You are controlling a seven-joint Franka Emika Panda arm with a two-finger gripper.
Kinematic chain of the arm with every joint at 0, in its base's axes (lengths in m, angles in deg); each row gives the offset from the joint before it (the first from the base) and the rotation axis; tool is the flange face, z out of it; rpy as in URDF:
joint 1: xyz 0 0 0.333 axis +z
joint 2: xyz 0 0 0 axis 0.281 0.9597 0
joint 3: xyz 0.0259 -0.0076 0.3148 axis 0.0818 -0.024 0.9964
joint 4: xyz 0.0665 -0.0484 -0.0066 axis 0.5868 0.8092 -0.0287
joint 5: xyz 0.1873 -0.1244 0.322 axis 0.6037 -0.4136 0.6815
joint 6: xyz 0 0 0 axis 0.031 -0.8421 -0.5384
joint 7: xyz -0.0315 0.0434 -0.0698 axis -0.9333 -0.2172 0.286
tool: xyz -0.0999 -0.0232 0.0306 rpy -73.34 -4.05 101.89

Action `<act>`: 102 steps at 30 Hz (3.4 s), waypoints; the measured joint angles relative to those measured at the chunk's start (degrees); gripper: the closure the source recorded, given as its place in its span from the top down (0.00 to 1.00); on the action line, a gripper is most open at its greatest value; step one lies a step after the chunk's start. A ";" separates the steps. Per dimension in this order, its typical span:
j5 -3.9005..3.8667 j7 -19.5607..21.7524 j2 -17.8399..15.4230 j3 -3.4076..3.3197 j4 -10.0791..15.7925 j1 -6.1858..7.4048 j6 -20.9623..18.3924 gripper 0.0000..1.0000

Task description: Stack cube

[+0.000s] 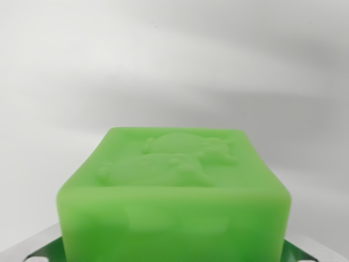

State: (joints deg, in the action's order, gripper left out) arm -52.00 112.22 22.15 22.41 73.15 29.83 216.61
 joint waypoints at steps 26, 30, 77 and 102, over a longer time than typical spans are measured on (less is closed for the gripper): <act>0.70 9.95 -7.60 0.00 7.32 1.15 -0.73 0.00; 0.78 12.46 -9.01 0.00 8.98 1.50 -0.45 0.00; 1.82 39.43 -23.84 0.18 24.90 5.17 0.73 0.00; 1.91 45.37 -20.68 0.46 28.48 5.95 7.40 0.00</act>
State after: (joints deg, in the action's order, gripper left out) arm -50.08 157.59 1.47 22.87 101.63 35.78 224.00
